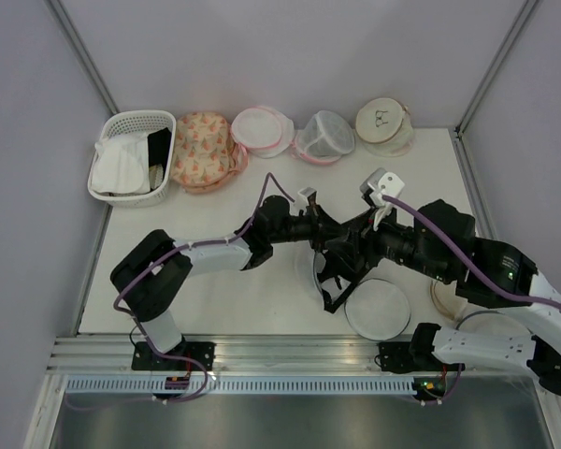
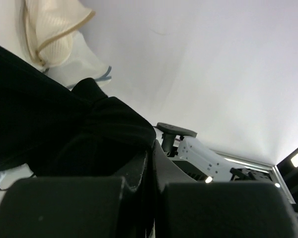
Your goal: Unzip the laundry bag and remove the bra
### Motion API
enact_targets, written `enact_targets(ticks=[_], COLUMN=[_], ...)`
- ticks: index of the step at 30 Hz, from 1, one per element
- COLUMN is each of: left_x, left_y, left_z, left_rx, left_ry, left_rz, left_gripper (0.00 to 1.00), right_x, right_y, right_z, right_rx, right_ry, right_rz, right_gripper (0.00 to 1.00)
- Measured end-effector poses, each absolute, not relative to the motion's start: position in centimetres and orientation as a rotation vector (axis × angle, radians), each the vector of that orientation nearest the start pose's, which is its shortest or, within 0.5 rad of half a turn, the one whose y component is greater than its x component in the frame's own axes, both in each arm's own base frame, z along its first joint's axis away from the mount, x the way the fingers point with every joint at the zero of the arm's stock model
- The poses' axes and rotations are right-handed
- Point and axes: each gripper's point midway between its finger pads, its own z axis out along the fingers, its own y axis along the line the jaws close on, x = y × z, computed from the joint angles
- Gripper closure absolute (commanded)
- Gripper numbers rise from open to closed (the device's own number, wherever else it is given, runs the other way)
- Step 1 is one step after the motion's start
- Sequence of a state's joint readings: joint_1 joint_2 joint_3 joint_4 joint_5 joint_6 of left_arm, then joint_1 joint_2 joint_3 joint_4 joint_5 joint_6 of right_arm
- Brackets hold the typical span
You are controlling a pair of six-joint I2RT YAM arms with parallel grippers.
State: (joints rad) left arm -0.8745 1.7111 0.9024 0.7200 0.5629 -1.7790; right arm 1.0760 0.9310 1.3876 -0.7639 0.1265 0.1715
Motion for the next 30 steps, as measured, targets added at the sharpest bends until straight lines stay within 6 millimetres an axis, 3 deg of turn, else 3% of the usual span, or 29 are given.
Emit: enact_targets(ticks=[1,4,8,13,18,25,30], left_x=[21.1,23.8,27.3,30.7,32.1,31.7,31.5], left_y=[-44.1,-43.2,-41.8,-38.6,-35.9,-32.5,-30.4], left_z=[23.4,24.4,26.2,27.6,30.6,40.0,44.0], left_rx=[-0.449,-0.441,-0.407,-0.404,-0.340,-0.128,-0.040], left_ry=[2.301,2.238,2.158,2.109,2.061,1.819,1.687], left_rz=[-2.191,-2.170,-2.121,-2.052,-2.034,-2.142,-2.196], left_gripper=[0.98,0.98,0.98,0.98,0.98,0.98,0.98], right_x=[14.7,14.8,15.0,15.3,15.7,16.4,16.8], right_y=[23.5,22.3,20.4,18.2,16.3,15.4,15.4], right_z=[37.5,38.1,38.9,40.0,40.5,40.3,39.5], right_rx=[-0.750,-0.699,-0.617,-0.510,-0.417,-0.361,-0.353], right_ry=[1.782,1.778,1.765,1.741,1.726,1.734,1.754], right_rz=[0.722,0.700,0.675,0.649,0.614,0.562,0.530], right_gripper=[0.31,0.22,0.16,0.13,0.11,0.10,0.10])
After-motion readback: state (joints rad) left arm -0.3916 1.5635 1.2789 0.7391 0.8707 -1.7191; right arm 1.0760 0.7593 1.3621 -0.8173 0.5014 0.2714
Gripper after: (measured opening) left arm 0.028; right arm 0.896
